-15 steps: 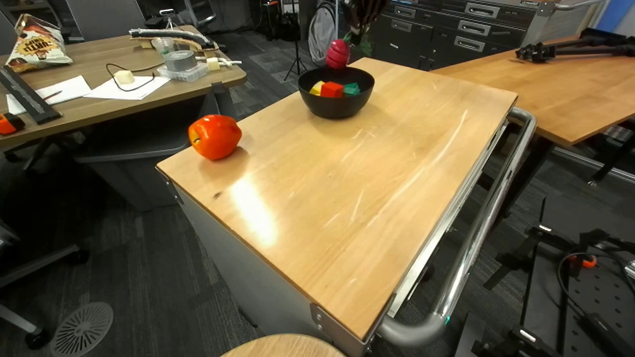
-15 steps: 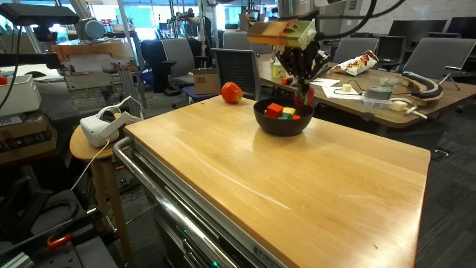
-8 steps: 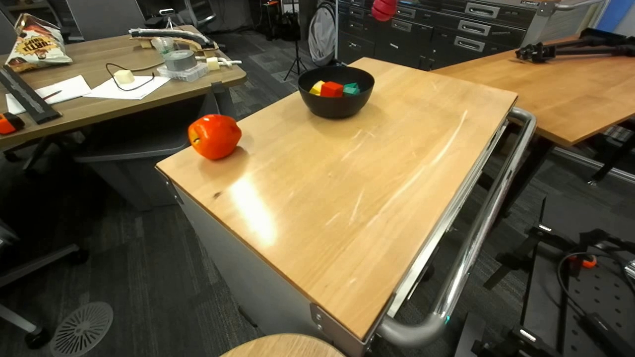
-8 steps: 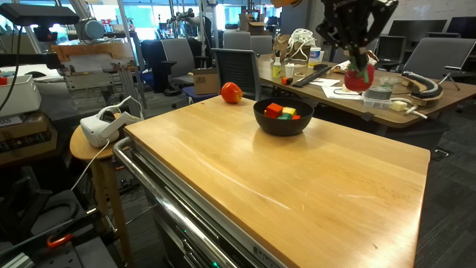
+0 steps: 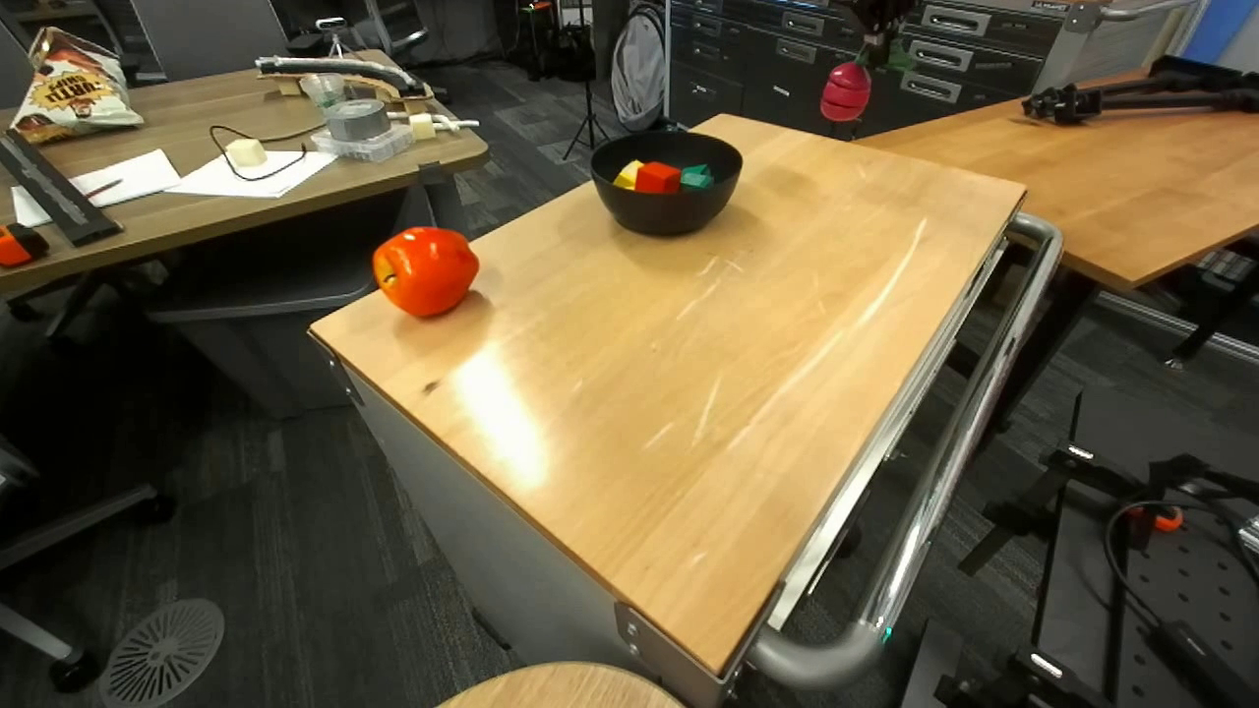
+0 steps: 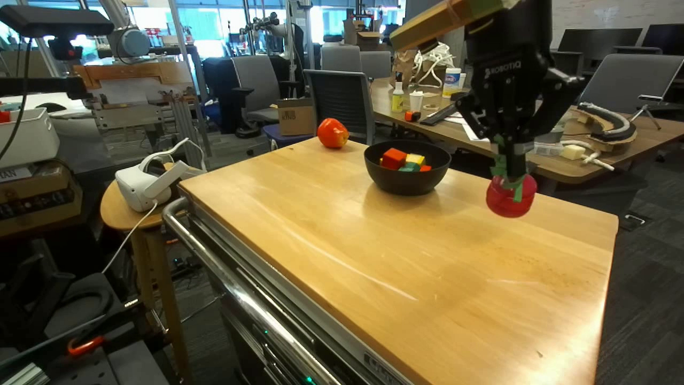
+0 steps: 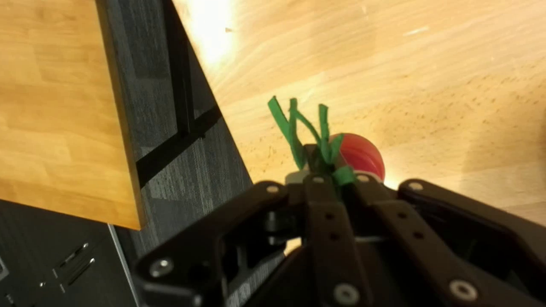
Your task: Remove the objects from the black bowl and put them on the table then move the apple to the right
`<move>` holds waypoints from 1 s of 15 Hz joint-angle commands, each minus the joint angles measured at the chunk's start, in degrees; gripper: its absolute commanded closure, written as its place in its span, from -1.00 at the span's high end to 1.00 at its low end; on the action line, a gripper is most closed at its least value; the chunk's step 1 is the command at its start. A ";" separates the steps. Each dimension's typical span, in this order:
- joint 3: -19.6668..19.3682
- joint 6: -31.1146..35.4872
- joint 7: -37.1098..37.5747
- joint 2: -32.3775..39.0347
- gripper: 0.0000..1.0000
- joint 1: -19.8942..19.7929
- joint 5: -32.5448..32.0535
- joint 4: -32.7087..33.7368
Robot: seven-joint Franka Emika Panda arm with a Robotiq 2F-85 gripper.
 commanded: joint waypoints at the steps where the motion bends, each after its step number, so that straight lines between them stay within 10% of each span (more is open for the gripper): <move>1: 0.85 -3.59 -1.08 1.96 -0.98 -1.01 3.74 2.60; 12: 1.89 -6.12 2.22 7.69 -0.76 -0.12 8.02 4.20; 15: 2.38 -5.98 2.74 6.37 -0.11 -0.31 9.82 3.57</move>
